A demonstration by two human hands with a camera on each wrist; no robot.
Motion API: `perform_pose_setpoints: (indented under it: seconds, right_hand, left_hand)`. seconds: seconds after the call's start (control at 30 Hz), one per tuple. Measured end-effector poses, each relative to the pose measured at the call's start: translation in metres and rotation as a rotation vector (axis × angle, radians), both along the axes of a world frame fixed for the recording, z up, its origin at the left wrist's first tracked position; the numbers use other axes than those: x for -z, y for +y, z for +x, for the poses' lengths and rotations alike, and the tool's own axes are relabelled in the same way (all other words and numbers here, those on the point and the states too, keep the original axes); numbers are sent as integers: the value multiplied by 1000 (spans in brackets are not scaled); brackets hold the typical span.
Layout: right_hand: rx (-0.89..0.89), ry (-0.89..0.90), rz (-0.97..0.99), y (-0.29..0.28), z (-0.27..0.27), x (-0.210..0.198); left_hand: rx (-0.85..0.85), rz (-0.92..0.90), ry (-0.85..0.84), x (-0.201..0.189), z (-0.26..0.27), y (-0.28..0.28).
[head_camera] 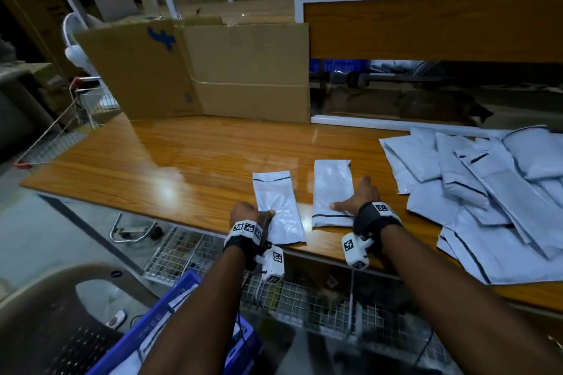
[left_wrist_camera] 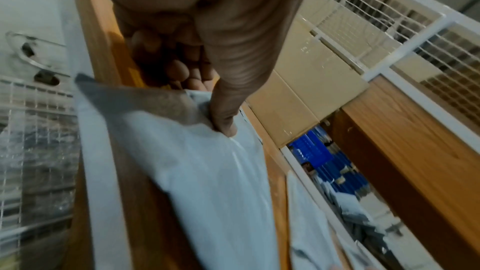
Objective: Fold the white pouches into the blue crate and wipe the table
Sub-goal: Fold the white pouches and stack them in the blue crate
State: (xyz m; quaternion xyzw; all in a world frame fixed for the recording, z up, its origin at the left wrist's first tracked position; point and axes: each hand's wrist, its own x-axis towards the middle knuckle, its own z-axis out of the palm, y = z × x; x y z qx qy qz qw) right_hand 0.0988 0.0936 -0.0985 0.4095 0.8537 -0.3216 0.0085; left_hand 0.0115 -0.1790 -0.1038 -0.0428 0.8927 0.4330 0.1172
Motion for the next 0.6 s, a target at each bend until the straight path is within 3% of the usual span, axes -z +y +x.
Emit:
perform_pose_setpoints:
  seconds: [0.17,0.33,0.47,0.6]
  right_hand:
    - [-23,40,-100,-12,-14,7]
    - [-173,184,-309,-18,-42,48]
    - [-250,243,-496,-63,-48,39]
    - [-361,236,-542,-123,-51,15]
  left_hand:
    - [-16,16,-71,1,-3,-19]
    - [-104,235,-64,3,4,-60]
    - [-193,305,-50,12,15,-102]
    - [-292,405,-90,42,22,-160]
